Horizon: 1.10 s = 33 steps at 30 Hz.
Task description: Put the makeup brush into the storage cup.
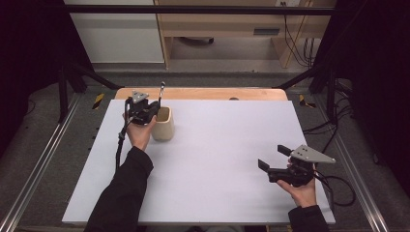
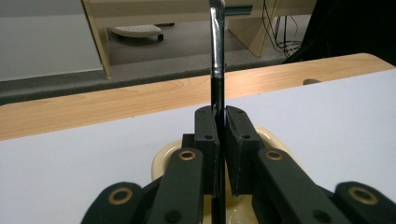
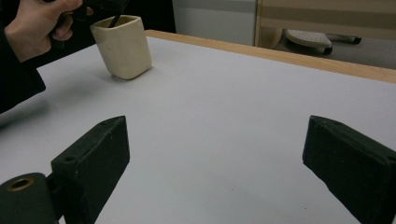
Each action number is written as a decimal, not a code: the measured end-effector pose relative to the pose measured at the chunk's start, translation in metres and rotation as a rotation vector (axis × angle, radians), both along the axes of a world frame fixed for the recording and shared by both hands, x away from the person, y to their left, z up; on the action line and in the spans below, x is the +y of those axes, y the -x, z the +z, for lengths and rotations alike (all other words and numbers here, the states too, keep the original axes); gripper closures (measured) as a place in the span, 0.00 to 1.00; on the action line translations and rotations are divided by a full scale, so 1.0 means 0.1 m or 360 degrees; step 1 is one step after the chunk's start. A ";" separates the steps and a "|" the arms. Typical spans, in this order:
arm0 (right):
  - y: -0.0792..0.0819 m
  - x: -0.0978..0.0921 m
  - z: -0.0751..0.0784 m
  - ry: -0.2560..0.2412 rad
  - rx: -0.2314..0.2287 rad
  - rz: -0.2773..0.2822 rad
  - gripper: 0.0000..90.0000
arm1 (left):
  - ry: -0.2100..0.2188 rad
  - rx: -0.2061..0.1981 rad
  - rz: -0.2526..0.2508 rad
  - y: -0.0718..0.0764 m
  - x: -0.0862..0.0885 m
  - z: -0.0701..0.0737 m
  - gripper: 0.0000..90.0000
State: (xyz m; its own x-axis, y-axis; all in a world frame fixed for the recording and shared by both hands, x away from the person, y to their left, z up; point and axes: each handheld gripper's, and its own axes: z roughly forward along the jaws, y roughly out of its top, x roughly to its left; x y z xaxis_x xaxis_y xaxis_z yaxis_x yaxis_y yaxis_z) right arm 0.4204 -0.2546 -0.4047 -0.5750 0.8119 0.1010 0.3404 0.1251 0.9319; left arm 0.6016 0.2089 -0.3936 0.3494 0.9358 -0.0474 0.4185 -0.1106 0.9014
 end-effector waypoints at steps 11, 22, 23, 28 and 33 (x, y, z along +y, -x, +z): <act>0.00 0.00 0.00 -0.0002 -0.0003 0.0000 0.09 | -0.0012 0.0004 -0.0015 0.05 0.01 -0.09 0.93; 0.01 0.00 0.01 -0.0007 0.0000 0.0000 0.08 | -0.0020 0.0009 -0.0038 0.12 0.02 -0.14 0.93; 0.01 0.00 0.01 -0.0008 0.0000 -0.0001 0.08 | -0.0028 0.0008 -0.0041 0.13 0.02 -0.14 0.93; 0.00 0.00 0.00 -0.0007 0.0000 0.0000 0.08 | -0.0044 0.0018 -0.0073 0.17 0.02 -0.14 0.93; 0.00 0.00 0.01 -0.0010 0.0000 0.0000 0.08 | -0.0020 0.0022 -0.0085 0.23 0.04 -0.12 0.91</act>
